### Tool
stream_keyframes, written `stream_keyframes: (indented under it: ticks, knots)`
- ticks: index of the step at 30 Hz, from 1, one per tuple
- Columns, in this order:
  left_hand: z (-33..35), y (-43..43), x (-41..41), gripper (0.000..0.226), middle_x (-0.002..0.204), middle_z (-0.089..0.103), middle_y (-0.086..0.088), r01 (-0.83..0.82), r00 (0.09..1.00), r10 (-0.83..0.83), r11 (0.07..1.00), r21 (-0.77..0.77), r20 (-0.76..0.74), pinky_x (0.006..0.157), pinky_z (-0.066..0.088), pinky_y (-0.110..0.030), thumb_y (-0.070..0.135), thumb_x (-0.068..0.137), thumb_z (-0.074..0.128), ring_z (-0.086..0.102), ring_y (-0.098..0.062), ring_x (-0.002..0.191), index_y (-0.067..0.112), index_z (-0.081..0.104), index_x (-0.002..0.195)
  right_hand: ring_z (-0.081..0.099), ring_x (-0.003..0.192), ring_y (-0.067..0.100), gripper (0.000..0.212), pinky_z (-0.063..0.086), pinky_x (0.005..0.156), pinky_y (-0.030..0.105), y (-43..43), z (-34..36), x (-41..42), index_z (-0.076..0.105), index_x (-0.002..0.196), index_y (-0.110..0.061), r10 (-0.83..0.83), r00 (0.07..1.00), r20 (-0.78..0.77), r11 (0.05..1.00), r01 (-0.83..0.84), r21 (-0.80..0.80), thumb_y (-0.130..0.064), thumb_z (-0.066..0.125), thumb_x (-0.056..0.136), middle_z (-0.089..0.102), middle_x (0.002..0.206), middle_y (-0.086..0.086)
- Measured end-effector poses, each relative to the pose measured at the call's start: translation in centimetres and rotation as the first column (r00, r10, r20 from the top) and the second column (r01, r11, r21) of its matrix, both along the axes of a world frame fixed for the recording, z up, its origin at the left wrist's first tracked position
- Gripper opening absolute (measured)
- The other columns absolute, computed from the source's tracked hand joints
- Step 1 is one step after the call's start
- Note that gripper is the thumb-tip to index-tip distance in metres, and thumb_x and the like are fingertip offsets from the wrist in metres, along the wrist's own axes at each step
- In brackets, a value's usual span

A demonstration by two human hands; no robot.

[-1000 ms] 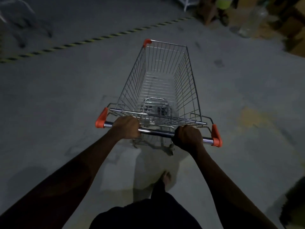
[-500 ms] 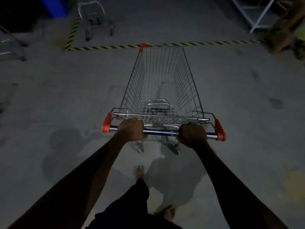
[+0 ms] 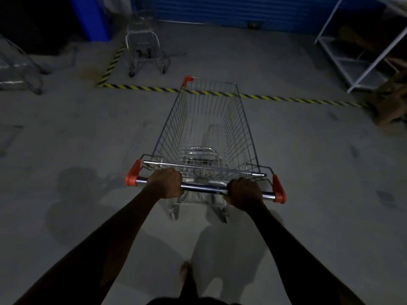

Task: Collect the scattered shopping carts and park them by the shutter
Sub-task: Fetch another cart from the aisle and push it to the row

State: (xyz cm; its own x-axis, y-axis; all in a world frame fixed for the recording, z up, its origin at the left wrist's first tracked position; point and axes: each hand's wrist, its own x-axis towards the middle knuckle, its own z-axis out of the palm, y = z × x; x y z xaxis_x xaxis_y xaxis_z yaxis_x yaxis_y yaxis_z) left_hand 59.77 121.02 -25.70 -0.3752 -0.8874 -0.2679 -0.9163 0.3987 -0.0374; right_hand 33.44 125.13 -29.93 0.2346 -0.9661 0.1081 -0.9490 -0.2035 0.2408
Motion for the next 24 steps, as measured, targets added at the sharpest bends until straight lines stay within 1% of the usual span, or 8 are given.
stream_keyframes:
  ticks: [4,6,8,10,13,17,21,24]
  knots:
    - [0.2,-7.1,1.9,0.04,0.105,0.068,-0.009,-0.005,1.0,0.005,1.0,0.016,-0.008,0.083,0.05,-0.036,0.05,0.079,0.058,0.065,-0.028,0.1,0.015,0.066,0.098,0.058,0.046,0.028,0.043,0.047,0.047,0.029,-7.3,1.3,2.1,0.064,0.064,-0.013,0.009,0.998,0.068,0.992,-0.018,0.123,-0.05,0.083,0.054,0.058,0.055,0.008]
    - [0.4,-10.8,2.6,0.042,0.106,0.068,-0.009,-0.026,1.0,0.027,0.999,0.033,-0.011,0.085,0.05,-0.037,0.05,0.077,0.056,0.064,-0.029,0.103,0.015,0.065,0.098,0.067,0.068,0.032,0.042,0.052,0.062,0.034,-11.1,2.4,3.2,0.069,0.083,-0.012,0.0,0.991,0.134,0.976,-0.03,0.217,-0.052,0.072,0.07,0.066,0.075,0.012]
    - [0.4,-14.4,3.0,0.044,0.106,0.067,-0.01,-0.049,0.999,0.05,0.998,0.039,-0.01,0.086,0.05,-0.037,0.05,0.076,0.052,0.063,-0.029,0.104,0.015,0.065,0.097,0.066,0.09,0.032,0.042,0.051,0.076,0.036,-15.2,2.7,3.9,0.067,0.1,-0.017,-0.039,0.978,0.206,0.961,-0.019,0.275,-0.054,0.058,0.082,0.067,0.096,0.011]
    - [0.4,-18.0,3.2,0.043,0.108,0.067,-0.01,-0.065,0.998,0.065,0.998,0.021,0.003,0.087,0.05,-0.037,0.048,0.077,0.052,0.063,-0.03,0.105,0.013,0.065,0.099,0.066,0.092,0.029,0.041,0.05,0.077,0.033,-19.1,2.6,4.0,0.066,0.099,-0.02,-0.054,0.971,0.233,0.953,-0.019,0.302,-0.057,0.053,0.083,0.068,0.098,0.007]
    - [0.2,-24.0,3.1,0.038,0.109,0.067,-0.01,-0.095,0.995,0.094,0.995,0.007,0.027,0.083,0.049,-0.035,0.045,0.079,0.058,0.063,-0.029,0.104,0.014,0.065,0.101,0.066,0.09,0.028,0.042,0.045,0.07,0.029,-25.5,2.2,3.9,0.065,0.096,-0.019,-0.018,0.974,0.224,0.967,-0.041,0.253,-0.058,0.054,0.083,0.068,0.096,0.005]
    - [0.6,-32.2,2.2,0.041,0.11,0.067,-0.009,-0.164,0.986,0.164,0.986,-0.001,0.033,0.083,0.049,-0.034,0.048,0.078,0.057,0.063,-0.029,0.104,0.015,0.064,0.102,0.065,0.099,0.026,0.047,0.048,0.081,0.032,-35.0,2.8,3.6,0.065,0.102,-0.019,-0.041,0.984,0.171,0.954,-0.012,0.301,-0.059,0.052,0.082,0.069,0.104,0.004]
    - [1.1,-39.9,0.7,0.052,0.107,0.068,-0.01,-0.19,0.981,0.187,0.98,0.067,0.049,0.084,0.051,-0.036,0.055,0.071,0.044,0.064,-0.03,0.101,0.016,0.064,0.099,0.06,0.109,0.023,0.046,0.045,0.09,0.033,-43.4,3.6,2.0,0.061,0.11,-0.021,0.012,0.992,0.123,0.942,-0.052,0.331,-0.058,0.052,0.085,0.065,0.114,0.003]
    - [0.8,-45.8,-0.1,0.046,0.105,0.069,-0.01,-0.229,0.973,0.227,0.967,0.11,0.033,0.082,0.052,-0.036,0.052,0.073,0.052,0.065,-0.03,0.098,0.017,0.066,0.099,0.06,0.109,0.022,0.045,0.045,0.09,0.032,-50.1,3.6,1.2,0.063,0.11,-0.022,0.035,0.994,0.108,0.933,-0.072,0.352,-0.057,0.053,0.084,0.065,0.113,0.002]
